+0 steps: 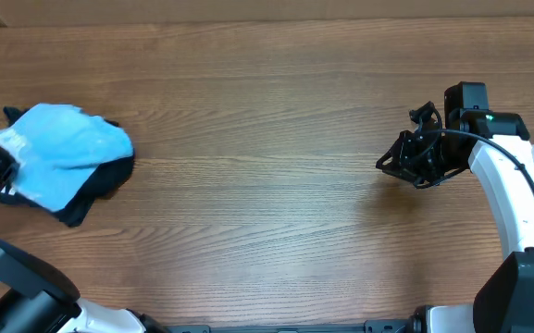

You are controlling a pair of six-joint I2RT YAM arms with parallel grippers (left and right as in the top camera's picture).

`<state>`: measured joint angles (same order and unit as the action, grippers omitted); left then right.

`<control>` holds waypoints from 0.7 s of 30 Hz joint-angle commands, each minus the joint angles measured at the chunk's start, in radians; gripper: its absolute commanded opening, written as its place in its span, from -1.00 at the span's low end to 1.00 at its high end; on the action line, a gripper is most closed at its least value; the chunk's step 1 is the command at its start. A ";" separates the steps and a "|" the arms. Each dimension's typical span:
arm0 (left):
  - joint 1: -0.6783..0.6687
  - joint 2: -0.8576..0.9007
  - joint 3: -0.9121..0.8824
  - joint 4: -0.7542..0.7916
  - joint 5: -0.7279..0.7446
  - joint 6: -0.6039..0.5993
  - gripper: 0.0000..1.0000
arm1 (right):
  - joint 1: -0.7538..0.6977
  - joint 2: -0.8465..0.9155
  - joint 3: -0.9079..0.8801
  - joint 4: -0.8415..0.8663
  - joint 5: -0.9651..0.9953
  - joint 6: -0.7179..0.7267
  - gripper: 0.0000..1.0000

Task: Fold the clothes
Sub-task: 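Release the shirt on the black garment and withdraw the left gripper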

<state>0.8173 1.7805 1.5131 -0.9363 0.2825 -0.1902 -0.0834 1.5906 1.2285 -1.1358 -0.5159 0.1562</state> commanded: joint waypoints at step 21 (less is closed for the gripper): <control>-0.244 0.234 -0.039 0.101 0.007 0.114 -0.92 | -0.001 -0.014 0.016 0.003 0.003 -0.008 -0.57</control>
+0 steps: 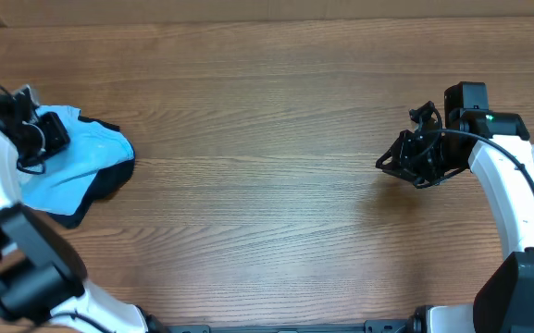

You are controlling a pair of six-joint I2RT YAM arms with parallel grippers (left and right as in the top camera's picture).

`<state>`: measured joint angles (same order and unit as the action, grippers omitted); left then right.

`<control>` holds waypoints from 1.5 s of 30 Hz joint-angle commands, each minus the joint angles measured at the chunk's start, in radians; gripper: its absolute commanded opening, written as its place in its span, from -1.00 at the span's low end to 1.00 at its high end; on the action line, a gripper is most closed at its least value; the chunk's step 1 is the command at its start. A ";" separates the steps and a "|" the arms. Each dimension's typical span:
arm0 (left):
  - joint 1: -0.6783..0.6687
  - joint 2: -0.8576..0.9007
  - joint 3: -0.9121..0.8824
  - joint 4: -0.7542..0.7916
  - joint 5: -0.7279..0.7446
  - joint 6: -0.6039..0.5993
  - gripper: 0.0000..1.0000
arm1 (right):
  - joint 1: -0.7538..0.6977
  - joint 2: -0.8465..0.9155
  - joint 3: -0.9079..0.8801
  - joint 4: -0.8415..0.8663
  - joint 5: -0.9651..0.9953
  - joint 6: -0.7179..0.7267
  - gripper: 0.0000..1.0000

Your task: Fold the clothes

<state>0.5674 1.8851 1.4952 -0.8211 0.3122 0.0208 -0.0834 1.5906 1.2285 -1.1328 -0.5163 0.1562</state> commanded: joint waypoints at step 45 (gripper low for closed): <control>-0.217 -0.720 0.401 -0.850 0.070 0.174 1.00 | 0.101 -1.040 -0.093 0.180 0.098 -0.217 1.00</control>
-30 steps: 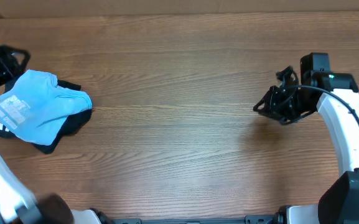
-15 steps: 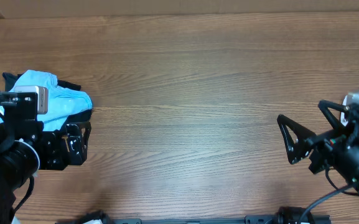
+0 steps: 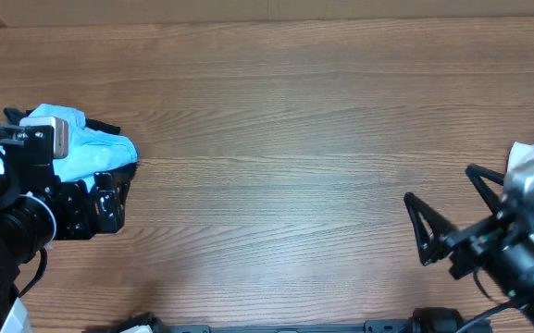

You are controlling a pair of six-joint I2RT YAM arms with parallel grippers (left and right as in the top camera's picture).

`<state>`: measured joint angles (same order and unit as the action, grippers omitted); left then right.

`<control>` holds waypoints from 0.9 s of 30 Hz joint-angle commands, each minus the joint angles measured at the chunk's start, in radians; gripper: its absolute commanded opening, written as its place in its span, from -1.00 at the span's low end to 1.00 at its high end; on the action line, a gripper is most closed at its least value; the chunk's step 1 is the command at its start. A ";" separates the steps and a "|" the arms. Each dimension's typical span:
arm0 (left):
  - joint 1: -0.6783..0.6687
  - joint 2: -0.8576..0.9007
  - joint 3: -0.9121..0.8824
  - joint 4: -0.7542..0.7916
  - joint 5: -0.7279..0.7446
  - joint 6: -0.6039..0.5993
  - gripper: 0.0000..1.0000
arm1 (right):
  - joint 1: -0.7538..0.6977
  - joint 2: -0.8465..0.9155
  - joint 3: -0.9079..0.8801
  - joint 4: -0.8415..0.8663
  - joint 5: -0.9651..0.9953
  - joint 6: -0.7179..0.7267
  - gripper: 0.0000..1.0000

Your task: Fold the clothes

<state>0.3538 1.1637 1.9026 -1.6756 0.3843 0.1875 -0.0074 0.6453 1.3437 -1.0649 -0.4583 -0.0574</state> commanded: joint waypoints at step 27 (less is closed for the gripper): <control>-0.016 0.017 -0.006 0.005 -0.003 0.007 1.00 | 0.076 -0.642 -1.182 0.455 0.040 -0.002 1.00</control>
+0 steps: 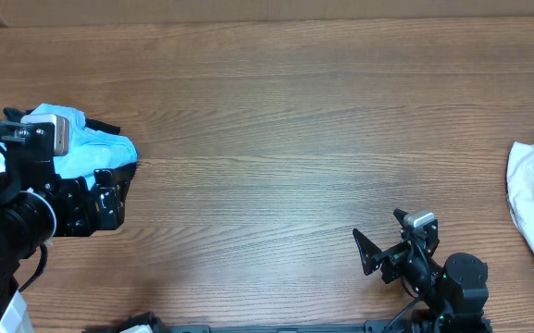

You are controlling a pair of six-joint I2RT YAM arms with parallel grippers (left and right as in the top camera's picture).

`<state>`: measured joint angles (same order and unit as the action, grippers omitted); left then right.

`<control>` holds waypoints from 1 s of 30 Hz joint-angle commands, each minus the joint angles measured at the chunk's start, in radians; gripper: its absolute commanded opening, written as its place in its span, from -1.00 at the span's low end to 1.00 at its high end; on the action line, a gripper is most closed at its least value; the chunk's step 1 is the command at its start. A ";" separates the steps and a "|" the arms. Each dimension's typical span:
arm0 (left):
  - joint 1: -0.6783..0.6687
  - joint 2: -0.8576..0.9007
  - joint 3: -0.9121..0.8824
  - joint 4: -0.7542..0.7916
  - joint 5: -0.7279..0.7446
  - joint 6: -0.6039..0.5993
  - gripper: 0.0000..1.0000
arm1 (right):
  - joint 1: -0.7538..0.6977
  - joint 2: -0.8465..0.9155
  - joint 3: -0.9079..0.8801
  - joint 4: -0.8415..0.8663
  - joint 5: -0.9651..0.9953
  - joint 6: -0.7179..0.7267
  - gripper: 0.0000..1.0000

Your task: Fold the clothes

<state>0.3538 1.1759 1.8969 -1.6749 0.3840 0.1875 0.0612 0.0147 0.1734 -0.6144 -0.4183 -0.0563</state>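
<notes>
A folded light-blue garment (105,148) with a dark underside lies at the table's left, partly hidden under my left arm. My left gripper (109,199) hangs just in front of it, its dark fingers apart and holding nothing. A heap of white and blue clothes sits at the right edge, cut off by the frame. My right gripper (380,245) is low at the front of the table, right of centre. It is open and empty, far from both piles.
The wooden table (276,139) runs the full width of the view. My left arm's body (26,217) covers the front-left corner, and the right arm's base (456,277) sits at the front edge.
My right arm has moved from the front right, beside the heap, leftward and down to the front edge, uncovering the heap. The left arm and the blue garment have not moved.
First my left gripper was at the far-left end of the blue garment and the right hovered mid-right. Then the left was at the garment's upper-left corner. Later both arms were drawn toward the front, the garment lying folded. Now the right sits at the front edge.
</notes>
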 commanded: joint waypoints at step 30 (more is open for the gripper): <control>-0.197 -1.144 -1.671 1.224 0.217 0.156 1.00 | 0.007 -0.012 -0.011 0.005 -0.001 -0.003 1.00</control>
<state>0.1631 0.0582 0.2714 -0.4877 0.5472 0.3260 0.0616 0.0128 0.1719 -0.6125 -0.4183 -0.0563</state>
